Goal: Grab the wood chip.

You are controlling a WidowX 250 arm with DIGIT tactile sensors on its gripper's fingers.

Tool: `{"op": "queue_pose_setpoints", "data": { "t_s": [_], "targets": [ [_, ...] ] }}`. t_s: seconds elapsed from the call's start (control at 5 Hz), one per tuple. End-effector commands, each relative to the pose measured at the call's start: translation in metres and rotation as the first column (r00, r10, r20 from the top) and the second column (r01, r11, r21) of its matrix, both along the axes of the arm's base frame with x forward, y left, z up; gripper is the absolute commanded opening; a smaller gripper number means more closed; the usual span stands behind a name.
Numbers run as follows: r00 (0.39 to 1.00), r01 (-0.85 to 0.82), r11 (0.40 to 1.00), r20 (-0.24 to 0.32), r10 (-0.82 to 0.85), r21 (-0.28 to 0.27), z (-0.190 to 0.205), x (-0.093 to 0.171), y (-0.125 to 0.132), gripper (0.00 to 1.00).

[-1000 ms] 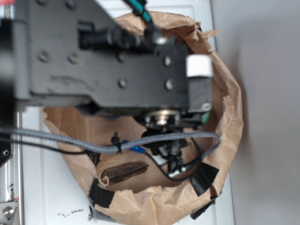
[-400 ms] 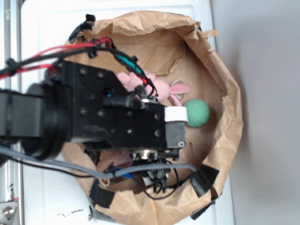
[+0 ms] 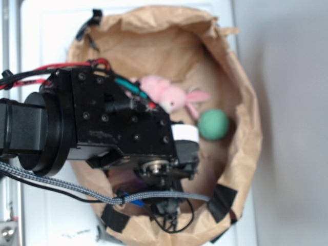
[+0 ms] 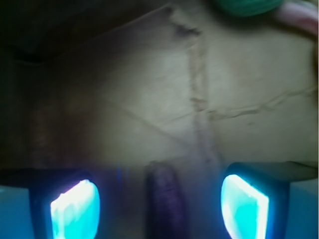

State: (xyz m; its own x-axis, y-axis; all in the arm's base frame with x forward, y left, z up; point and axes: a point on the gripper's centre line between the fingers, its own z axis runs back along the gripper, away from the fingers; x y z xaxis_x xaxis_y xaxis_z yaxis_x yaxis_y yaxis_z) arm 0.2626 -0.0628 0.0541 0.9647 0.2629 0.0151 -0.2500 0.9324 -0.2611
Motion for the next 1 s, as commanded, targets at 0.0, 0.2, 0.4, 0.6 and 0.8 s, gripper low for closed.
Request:
{"op": "queue_pose_setpoints", "data": {
  "t_s": [0.0, 0.2, 0.4, 0.6, 0.8],
  "targets": [
    [1.0, 0.025, 0.999, -0.019, -0.025, 0.045, -0.024, -0.027, -0.023, 1.0],
    [1.0, 0.014, 0.996, 0.001, -0.014, 0.083, -0.028, -0.029, -0.023, 0.0],
    [1.0, 0.0, 0.997, 0.029, -0.002, 0.074, -0.015, -0.028, -0.019, 0.0],
    [0.993, -0.087, 0.988, 0.084, 0.076, 0.131, 0.023, -0.009, 0.016, 0.0],
    [0.983, -0.154, 0.981, 0.115, 0.141, 0.118, 0.058, -0.002, 0.048, 0.0]
  ]
}}
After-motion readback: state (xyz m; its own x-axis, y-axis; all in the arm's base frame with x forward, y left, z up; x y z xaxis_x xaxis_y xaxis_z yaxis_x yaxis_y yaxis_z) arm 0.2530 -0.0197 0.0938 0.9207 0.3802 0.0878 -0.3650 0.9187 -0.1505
